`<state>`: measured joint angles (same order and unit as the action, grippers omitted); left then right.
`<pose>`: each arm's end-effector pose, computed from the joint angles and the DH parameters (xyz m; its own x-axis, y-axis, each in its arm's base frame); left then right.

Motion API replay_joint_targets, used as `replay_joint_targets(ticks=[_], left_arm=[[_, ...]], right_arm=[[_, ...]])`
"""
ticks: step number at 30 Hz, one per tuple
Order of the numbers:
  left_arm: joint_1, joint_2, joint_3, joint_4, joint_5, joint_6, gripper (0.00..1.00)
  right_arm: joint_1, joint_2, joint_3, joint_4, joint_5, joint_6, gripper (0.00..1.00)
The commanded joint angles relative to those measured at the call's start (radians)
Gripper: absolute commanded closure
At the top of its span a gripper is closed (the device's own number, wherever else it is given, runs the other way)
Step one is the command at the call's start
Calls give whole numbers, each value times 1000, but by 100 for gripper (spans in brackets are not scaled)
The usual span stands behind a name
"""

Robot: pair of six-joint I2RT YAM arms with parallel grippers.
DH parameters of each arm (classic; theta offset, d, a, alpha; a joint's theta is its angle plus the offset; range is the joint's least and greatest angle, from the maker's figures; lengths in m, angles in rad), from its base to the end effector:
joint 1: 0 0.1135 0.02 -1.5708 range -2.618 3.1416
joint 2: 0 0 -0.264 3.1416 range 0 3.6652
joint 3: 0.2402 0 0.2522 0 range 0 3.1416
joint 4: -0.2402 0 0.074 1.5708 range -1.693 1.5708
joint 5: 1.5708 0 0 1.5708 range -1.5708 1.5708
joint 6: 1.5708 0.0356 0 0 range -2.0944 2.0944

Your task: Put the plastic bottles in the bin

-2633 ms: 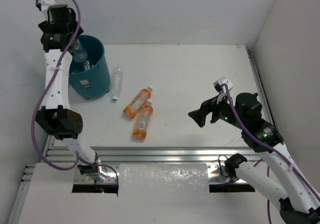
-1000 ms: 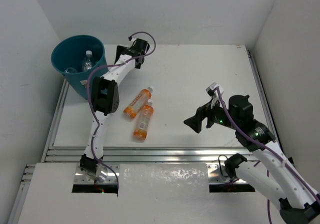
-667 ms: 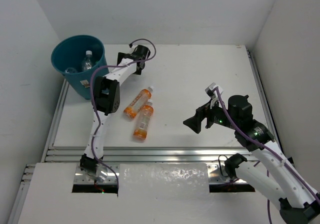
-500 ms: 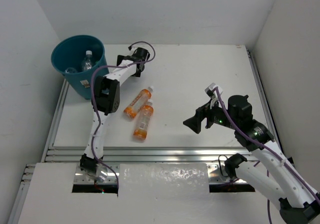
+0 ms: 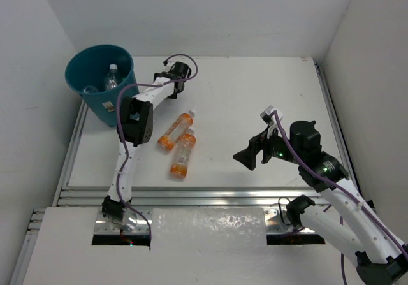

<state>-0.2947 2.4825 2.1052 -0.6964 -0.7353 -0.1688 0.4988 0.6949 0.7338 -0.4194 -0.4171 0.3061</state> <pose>0.5107 -0.1301 0.1525 -0.8139 0.1168 -0.5692 -0.2307 0.8341 0.5011 0.1324 0.0885 0.3125 -0.5423 0.0183 -0.8400 -0.6337 0.6475 0.4233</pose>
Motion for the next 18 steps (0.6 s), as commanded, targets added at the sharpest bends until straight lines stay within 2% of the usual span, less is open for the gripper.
replay_joint_targets(ticks=[1, 3, 8, 11, 15, 18], left_arm=[[-15, -31, -10, 24, 57, -37, 66], [-23, -45, -2, 28, 76, -40, 80], [-34, -51, 105, -11, 135, -8, 98], [-55, -57, 214, -37, 148, 51, 100], [-72, -106, 217, -38, 123, 86, 100], [-84, -183, 211, -37, 172, 83, 100]], right_arm=[[0, 2, 4, 48, -9, -5, 1], [0, 3, 6, 47, -9, -5, 1], [0, 2, 6, 45, -6, -4, 1], [1, 5, 7, 44, -6, -2, 1], [0, 6, 9, 44, -5, -2, 1], [1, 11, 15, 38, -5, -5, 1]])
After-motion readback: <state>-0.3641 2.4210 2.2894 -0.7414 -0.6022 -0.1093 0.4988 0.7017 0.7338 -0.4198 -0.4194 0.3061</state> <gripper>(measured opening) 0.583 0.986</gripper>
